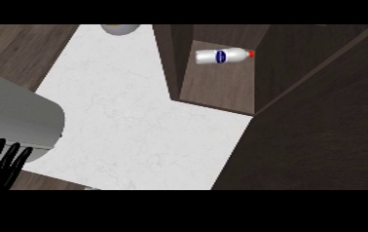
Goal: Pick up the bottled water, place it into the cabinet and close the cabinet
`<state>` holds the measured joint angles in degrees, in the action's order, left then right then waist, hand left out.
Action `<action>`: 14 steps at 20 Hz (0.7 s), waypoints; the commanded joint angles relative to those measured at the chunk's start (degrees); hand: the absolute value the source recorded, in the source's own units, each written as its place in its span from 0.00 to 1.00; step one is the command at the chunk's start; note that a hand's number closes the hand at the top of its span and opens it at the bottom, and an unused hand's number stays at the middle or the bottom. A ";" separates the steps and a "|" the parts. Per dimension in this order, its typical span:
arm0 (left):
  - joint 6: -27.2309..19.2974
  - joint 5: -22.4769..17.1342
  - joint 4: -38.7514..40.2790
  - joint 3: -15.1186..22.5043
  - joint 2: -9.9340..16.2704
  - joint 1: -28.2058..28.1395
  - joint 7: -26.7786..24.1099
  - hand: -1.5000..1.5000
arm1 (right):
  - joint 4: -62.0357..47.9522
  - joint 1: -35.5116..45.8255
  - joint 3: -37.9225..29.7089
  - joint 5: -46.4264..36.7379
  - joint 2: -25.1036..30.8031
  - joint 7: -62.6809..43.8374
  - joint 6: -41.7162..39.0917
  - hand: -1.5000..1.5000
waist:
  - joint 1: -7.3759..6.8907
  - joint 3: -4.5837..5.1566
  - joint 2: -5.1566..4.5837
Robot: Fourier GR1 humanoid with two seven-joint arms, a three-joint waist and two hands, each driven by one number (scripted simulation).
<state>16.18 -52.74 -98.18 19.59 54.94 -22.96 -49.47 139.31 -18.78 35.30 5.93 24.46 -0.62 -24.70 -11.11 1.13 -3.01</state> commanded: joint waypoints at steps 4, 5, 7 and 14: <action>2.25 -0.86 -0.07 -1.30 0.80 0.80 -0.23 0.00 | -10.68 5.76 1.80 8.98 -9.49 -8.53 5.63 1.00 | -0.85 -0.43 -0.52; 2.44 -1.71 -0.08 -1.52 0.54 0.17 -0.40 0.00 | -11.76 6.86 1.78 10.97 -9.97 -9.79 5.41 1.00 | -1.43 -0.44 -0.39; 3.56 -1.28 0.85 -1.44 1.01 -0.20 -0.27 0.00 | -15.06 10.24 -0.34 13.04 -12.04 -11.86 6.66 1.00 | -0.74 -0.43 -0.05; 2.69 -2.49 0.94 -2.31 0.75 -0.88 0.83 0.00 | -29.12 26.58 -12.91 11.45 -20.11 -15.58 14.48 1.00 | 1.28 -0.70 0.90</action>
<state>17.63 -54.84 -97.57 17.42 55.75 -23.40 -48.15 117.96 -0.32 26.94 19.23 10.53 -12.67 -17.92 -10.54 0.52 -2.38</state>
